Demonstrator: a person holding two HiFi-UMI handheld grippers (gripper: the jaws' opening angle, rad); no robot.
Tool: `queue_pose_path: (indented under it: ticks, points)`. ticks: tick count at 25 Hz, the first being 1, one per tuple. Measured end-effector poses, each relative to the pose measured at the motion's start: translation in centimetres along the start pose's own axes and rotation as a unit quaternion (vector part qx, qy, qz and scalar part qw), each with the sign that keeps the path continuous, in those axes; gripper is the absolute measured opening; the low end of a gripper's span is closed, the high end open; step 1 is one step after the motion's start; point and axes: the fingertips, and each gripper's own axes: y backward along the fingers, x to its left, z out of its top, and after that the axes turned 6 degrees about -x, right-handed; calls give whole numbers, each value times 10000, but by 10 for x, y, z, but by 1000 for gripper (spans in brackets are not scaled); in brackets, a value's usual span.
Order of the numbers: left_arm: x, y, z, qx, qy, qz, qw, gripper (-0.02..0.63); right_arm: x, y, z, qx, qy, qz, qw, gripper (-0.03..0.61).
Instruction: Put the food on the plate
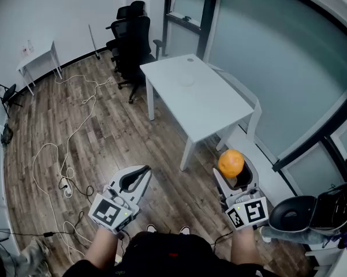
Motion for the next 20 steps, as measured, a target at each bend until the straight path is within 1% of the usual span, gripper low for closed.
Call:
queue_pose_path:
  ticks: [3, 12, 17, 20]
  points:
    - [-2, -1, 6, -6, 45, 8, 10000, 35, 0, -1, 2, -12, -3, 5, 10000, 368]
    - [1, -5, 10, 193, -37, 171, 9997, 35, -2, -7, 4, -5, 21, 82, 10000, 368]
    - [7, 7, 8, 23, 40, 127, 9999, 35, 8, -12, 2, -48, -53, 144, 9999, 368]
    - [23, 17, 7, 10, 52, 187, 9998, 35, 20, -26, 1, -85, -81, 211, 9997, 368]
